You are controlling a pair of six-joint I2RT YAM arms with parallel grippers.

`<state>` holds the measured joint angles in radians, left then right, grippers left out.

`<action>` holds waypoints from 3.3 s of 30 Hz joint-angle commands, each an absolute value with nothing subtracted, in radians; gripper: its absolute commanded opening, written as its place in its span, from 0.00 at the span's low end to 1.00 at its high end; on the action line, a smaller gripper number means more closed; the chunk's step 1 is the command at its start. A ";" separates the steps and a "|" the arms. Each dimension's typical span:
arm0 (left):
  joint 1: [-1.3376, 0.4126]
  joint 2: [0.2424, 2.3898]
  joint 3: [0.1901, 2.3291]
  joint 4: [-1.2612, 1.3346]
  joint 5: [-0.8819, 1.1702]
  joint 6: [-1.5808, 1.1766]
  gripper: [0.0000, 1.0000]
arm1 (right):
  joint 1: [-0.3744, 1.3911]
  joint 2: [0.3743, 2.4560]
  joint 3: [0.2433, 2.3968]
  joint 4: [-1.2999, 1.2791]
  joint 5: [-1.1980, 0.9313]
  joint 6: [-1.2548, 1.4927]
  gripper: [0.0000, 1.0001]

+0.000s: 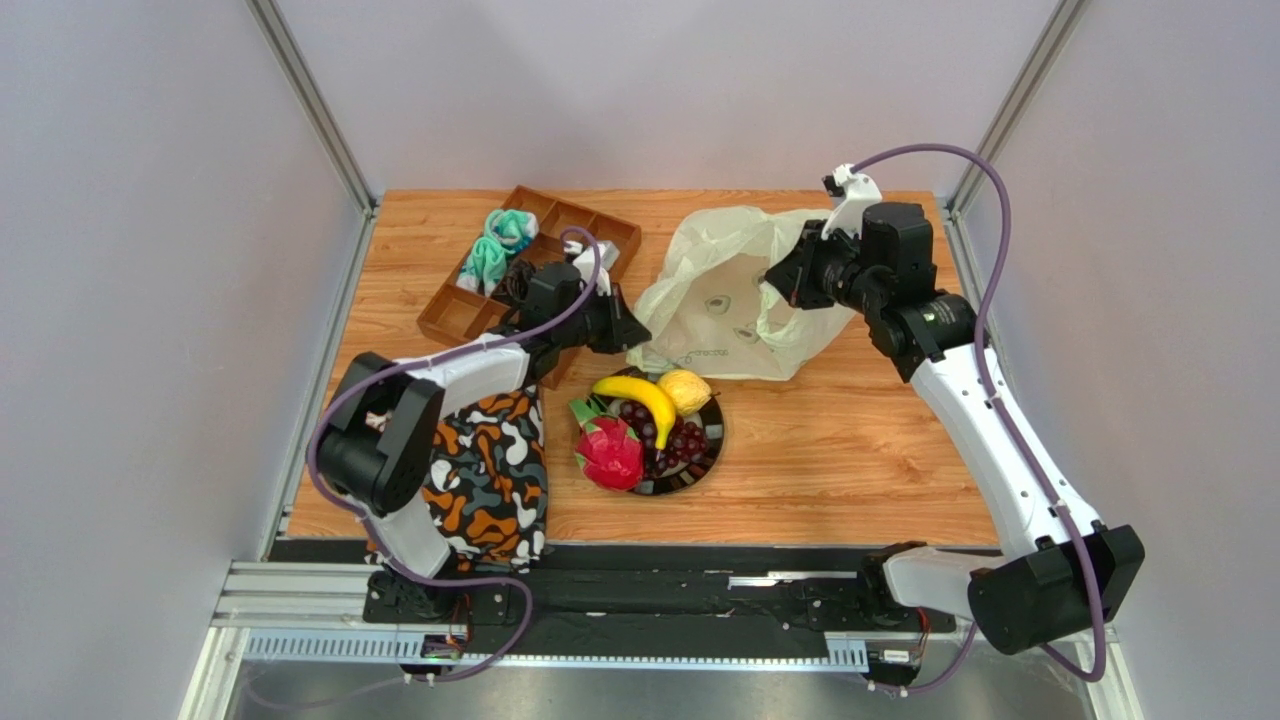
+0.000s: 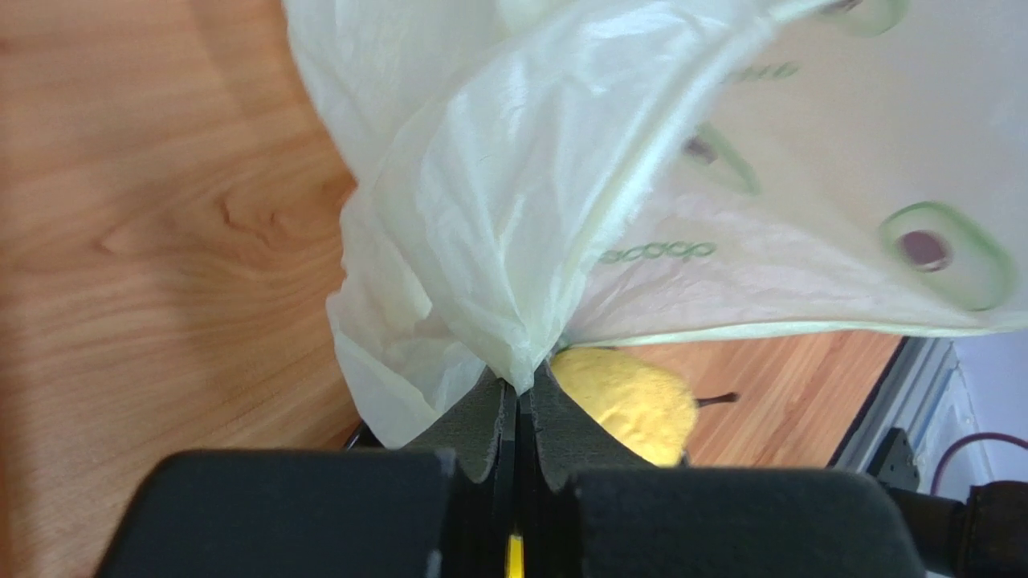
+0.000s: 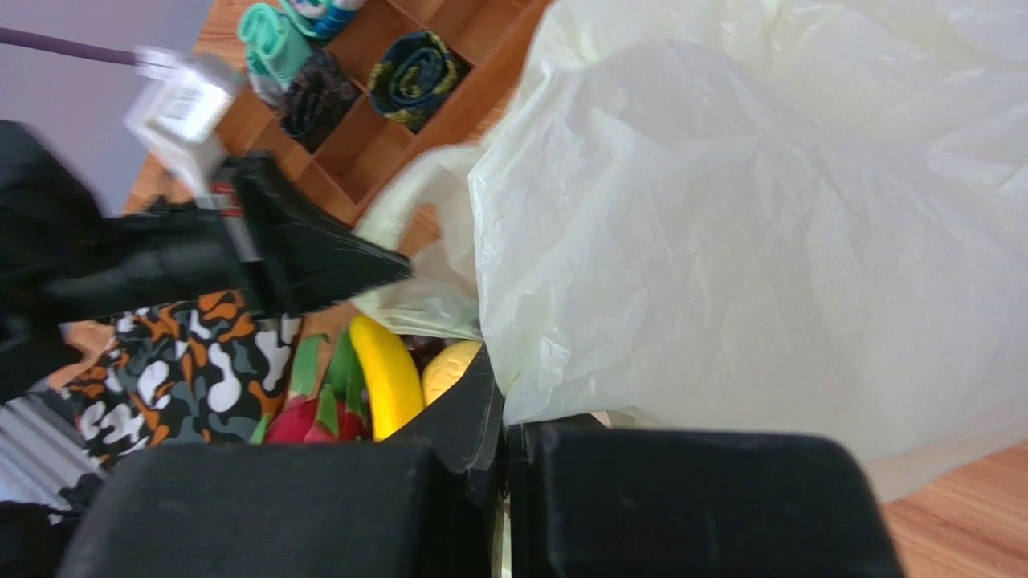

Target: Place the fruits into the plastic bag

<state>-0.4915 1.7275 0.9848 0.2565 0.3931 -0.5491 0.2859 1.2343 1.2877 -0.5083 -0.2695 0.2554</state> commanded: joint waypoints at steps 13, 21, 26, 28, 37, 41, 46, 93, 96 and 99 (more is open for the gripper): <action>-0.497 1.329 1.040 -0.052 0.459 -0.440 0.00 | 0.285 1.433 1.267 -0.468 0.087 0.178 0.07; -0.497 1.273 1.034 -0.178 0.367 -0.377 0.00 | 0.287 1.454 1.275 -0.472 0.023 0.210 0.52; -0.497 1.292 1.065 -0.210 0.394 -0.368 0.00 | 0.287 1.358 1.261 -0.494 0.032 0.210 0.66; -0.497 1.282 1.063 -0.212 0.365 -0.359 0.00 | 0.287 1.272 1.233 -0.474 0.035 0.212 0.69; -0.497 1.285 1.072 -0.213 0.387 -0.364 0.00 | 0.299 1.008 1.082 -0.391 -0.043 0.276 0.73; -0.497 1.282 1.092 -0.247 0.393 -0.373 0.00 | 0.383 0.970 1.026 -0.365 -0.113 0.330 0.71; -0.497 1.279 1.121 -0.327 0.367 -0.344 0.00 | 0.563 1.018 0.957 -0.304 -0.118 0.374 0.69; -0.497 1.285 1.108 -0.319 0.387 -0.325 0.00 | 0.762 1.476 0.908 -0.158 -0.137 0.477 0.55; -0.497 1.284 1.108 -0.321 0.387 -0.325 0.00 | 0.762 1.483 0.910 -0.160 -0.133 0.480 0.55; -0.497 1.282 1.108 -0.321 0.388 -0.325 0.00 | 0.762 1.485 0.911 -0.160 -0.140 0.480 0.54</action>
<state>-0.4915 1.2980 1.0878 -0.3332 0.3763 -0.3447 0.7628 1.4796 0.8814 -0.2073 -0.1333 0.4675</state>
